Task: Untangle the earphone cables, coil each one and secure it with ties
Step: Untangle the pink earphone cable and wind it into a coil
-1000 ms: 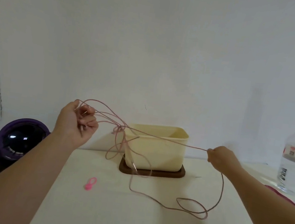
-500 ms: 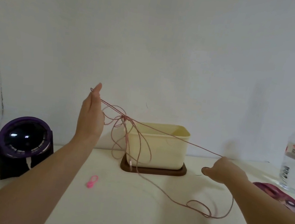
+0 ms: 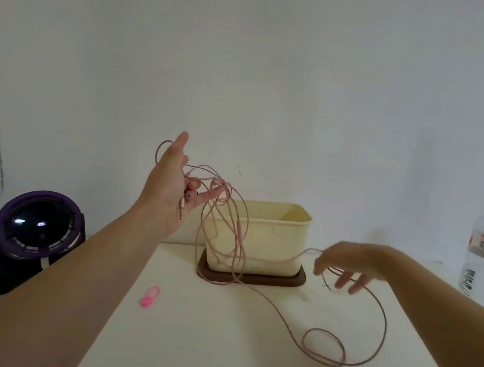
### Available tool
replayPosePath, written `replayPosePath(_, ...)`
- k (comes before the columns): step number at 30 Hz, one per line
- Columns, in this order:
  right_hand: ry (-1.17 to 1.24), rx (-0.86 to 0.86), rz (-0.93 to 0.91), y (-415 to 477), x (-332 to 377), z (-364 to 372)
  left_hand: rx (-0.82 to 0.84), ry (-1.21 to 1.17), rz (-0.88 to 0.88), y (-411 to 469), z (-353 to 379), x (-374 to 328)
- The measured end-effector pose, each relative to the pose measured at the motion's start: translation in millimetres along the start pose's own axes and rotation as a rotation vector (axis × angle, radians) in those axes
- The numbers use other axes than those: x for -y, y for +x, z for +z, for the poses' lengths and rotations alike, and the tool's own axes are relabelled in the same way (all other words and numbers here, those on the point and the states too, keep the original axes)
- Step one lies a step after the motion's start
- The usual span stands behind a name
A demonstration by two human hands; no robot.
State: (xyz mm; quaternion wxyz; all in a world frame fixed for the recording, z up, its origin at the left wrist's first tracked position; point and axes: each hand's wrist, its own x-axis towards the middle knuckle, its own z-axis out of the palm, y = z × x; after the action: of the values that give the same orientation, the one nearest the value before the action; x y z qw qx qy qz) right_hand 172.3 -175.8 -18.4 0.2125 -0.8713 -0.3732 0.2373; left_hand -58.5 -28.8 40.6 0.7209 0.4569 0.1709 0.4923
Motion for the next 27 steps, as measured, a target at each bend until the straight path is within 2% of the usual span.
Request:
replayPosePath(4, -0.179, -0.149, -0.277, -23, 41, -12, 0.049, 0.035, -0.013, -4, 10, 4)
replayPosePath(6, 0.041, -0.218, -0.479, -38, 60, -8, 0.06, 0.017, -0.027, -7, 15, 7)
replayPosePath(8, 0.278, -0.113, -0.613, -51, 77, 3, 0.076, -0.011, -0.053, -9, 20, 10)
replayPosePath(9, 0.299, -0.051, -0.633, -54, 83, 9, 0.09, -0.03, -0.068, -10, 22, 10)
replayPosePath(11, 0.249, -0.019, -0.65, -50, 89, 21, 0.144, -0.084, -0.094, -15, 23, 9)
replayPosePath(16, 0.126, -0.168, -0.691, -38, 89, 38, 0.295, -0.219, -0.128, -17, 15, -2)
replayPosePath(20, 0.272, -0.236, -0.681, -30, 85, 35, 0.403, -0.103, -0.155, -14, 0, -6)
replayPosePath(23, 0.456, -0.339, -0.6, -22, 72, 18, 0.374, 0.063, -0.124, -6, -19, -10)
replayPosePath(27, 0.769, -0.509, -0.44, -11, 48, -9, 0.167, 0.177, -0.119, 16, -54, -10)
